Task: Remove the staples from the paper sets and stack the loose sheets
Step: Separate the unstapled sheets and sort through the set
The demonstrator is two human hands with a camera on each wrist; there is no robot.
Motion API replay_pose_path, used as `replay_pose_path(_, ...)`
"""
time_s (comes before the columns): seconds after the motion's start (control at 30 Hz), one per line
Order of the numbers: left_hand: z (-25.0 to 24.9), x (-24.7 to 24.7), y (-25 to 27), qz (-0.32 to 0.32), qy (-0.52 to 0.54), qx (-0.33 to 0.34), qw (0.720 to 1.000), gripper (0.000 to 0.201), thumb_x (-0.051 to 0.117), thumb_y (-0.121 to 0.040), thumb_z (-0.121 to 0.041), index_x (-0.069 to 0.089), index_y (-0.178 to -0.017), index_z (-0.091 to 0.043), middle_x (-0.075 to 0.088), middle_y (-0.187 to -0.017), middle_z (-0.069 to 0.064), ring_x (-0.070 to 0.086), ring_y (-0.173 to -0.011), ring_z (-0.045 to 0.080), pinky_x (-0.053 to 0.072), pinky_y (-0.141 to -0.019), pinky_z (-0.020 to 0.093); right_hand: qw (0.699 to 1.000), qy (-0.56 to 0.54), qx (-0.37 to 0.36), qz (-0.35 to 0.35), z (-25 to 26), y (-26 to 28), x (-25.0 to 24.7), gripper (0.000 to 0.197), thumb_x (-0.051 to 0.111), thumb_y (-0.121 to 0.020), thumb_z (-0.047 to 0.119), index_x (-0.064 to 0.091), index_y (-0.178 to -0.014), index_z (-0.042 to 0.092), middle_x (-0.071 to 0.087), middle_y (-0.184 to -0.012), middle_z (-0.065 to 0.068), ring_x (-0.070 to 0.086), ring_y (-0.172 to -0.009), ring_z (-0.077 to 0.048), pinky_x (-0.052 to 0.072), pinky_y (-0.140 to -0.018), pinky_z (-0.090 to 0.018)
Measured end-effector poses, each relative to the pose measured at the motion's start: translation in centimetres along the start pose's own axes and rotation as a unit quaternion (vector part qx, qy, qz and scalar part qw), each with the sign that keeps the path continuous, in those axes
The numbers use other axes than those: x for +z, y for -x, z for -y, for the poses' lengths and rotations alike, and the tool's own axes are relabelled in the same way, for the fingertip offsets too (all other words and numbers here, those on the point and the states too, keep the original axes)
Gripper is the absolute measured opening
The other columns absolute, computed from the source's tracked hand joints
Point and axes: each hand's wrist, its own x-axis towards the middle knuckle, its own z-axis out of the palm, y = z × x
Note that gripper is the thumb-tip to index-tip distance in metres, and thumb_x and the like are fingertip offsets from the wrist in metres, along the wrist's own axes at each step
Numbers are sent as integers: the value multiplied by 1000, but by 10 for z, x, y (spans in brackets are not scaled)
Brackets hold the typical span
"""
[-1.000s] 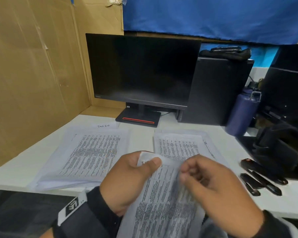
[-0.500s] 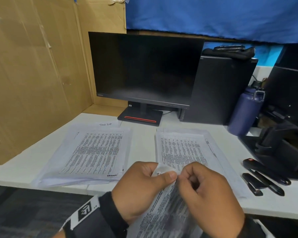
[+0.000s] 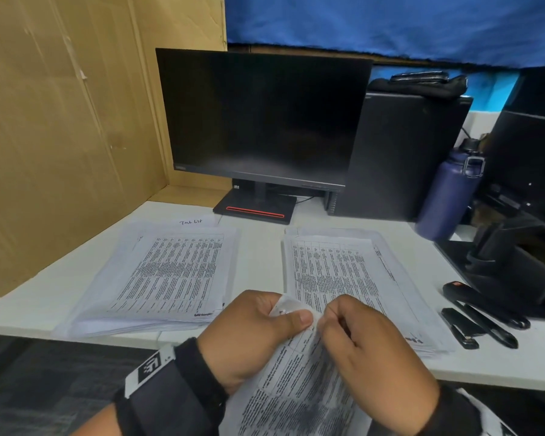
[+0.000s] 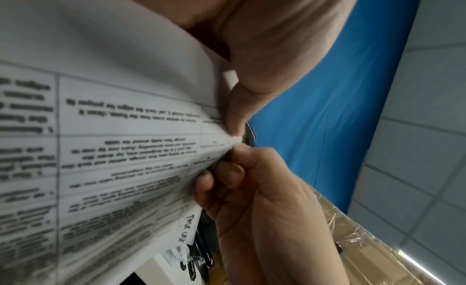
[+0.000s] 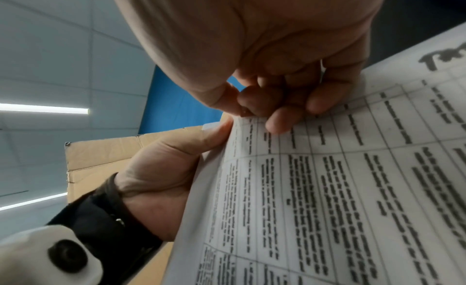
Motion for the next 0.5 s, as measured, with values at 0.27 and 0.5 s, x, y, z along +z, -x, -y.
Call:
replay_pose_path(0.27, 1, -2, -3, -41, -17, -16, 999, 20, 70, -97, -22, 80, -82, -13, 79, -92, 23, 76, -88, 40, 56, -91, 61, 941, 217, -248, -76, -7, 2, -3, 12, 68, -84, 11, 63, -91, 20, 56, -91, 5, 55, -74, -17, 49, -52, -33)
replay_pose_path(0.5, -1, 2, 1, -44, -8, -17, 999, 19, 71, -96, -20, 78, -88, -4, 78, -95, 27, 74, -93, 47, 57, -90, 60, 913, 294, -243, -142, -13, 2, 7, 3, 67, -85, 18, 69, -82, 19, 63, -83, 3, 59, -72, -25, 47, -63, -39)
